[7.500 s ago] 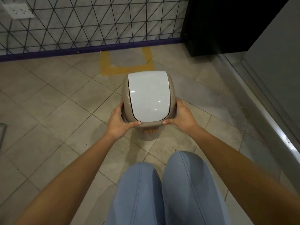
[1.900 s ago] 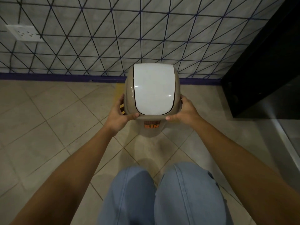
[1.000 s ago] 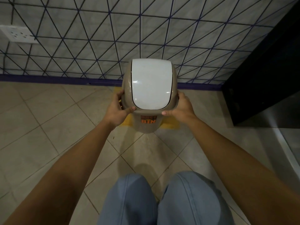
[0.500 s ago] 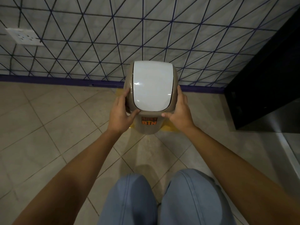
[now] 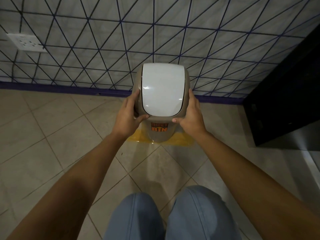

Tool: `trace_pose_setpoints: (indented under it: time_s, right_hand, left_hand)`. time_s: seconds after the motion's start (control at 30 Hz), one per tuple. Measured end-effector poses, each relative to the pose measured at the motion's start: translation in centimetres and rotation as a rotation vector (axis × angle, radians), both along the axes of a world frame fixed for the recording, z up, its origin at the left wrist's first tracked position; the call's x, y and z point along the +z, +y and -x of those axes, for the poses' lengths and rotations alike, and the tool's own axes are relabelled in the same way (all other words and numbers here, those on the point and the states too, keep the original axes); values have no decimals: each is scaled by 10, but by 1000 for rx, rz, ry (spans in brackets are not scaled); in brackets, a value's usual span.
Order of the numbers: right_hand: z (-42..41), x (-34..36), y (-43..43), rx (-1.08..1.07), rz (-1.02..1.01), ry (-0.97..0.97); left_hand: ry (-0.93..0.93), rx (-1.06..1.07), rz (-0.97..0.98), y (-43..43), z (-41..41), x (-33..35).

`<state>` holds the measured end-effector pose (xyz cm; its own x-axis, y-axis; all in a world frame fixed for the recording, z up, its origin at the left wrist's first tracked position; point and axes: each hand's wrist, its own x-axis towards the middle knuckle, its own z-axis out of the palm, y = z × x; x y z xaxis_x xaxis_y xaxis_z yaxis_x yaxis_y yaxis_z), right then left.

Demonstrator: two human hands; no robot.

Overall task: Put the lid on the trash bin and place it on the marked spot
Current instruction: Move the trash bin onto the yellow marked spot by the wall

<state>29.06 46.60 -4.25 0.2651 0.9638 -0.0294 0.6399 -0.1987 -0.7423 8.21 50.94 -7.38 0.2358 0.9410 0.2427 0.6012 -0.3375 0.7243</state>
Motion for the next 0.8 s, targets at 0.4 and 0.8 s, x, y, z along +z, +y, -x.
trace_pose_setpoints:
  time_s: [0.4,0.8]
  right_hand:
    - [-9,-1,27,8,-4,-14]
    - [-19,-6,46,49,-28,-33]
  left_hand:
    - [45,32,14,22,-10,4]
    - [153,9,24,41,-19,5]
